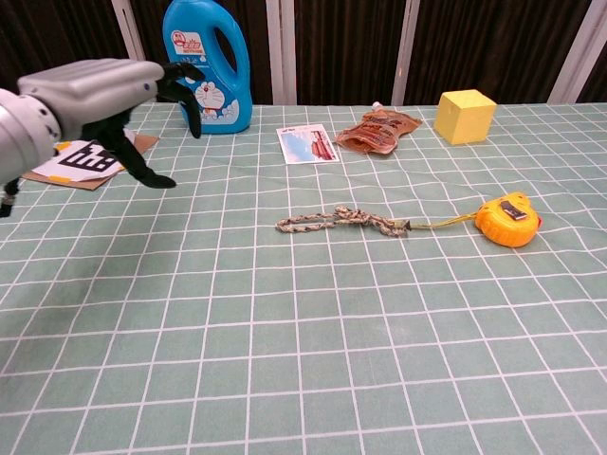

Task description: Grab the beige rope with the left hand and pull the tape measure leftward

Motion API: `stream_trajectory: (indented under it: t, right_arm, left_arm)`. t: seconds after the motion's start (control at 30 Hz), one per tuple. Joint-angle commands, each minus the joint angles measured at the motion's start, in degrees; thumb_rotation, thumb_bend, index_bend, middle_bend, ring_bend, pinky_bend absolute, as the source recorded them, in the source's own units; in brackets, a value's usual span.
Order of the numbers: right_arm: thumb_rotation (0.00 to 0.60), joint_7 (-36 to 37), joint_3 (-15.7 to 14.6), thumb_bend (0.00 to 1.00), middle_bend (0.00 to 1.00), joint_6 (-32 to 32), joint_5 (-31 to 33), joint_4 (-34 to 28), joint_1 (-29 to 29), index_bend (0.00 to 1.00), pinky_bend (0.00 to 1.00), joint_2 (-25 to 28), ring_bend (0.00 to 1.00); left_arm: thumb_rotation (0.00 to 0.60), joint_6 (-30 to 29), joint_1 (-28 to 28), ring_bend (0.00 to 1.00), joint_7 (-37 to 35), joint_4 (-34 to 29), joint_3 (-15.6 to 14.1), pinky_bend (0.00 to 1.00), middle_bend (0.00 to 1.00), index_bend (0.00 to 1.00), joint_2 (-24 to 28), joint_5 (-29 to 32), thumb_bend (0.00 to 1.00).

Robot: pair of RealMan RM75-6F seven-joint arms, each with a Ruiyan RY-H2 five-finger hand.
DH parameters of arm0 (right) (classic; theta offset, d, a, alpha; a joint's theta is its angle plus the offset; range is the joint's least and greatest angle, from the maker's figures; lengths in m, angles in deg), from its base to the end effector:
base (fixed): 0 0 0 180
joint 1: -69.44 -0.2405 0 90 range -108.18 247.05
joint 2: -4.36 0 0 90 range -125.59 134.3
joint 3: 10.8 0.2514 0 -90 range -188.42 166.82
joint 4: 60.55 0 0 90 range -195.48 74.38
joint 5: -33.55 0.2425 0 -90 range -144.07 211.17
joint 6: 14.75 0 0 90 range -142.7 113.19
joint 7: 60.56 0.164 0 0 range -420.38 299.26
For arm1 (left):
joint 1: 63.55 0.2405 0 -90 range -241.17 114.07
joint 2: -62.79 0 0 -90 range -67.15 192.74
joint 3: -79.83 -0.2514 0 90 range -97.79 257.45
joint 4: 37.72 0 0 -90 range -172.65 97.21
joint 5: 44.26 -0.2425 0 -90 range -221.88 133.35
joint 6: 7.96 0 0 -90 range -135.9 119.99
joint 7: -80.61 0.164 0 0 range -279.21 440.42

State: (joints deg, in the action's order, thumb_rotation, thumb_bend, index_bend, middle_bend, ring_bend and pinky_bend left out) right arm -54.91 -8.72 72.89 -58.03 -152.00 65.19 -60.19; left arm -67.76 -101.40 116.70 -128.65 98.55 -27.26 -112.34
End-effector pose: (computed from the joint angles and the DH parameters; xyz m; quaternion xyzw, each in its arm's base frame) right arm -0.3079 -0.1961 0.1245 0.5979 -0.3881 0.4377 0.5481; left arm -0.0954 0.3642 -0.0261 -0.7284 -0.2856 -0.4041 0.4739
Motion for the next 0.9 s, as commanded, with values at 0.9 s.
stream_trajectory:
  t: [0.9]
  right_arm:
    - [0.600,1.81,0.15,0.22,0.00,-0.79,1.08,-0.49,-0.10,0.00,0.00,0.31,0.00]
  left_arm:
    - [0.600,6.02,-14.77,0.00,7.01,22.51,0.74,0.00,0.04,0.49,-19.70,14.37,0.44]
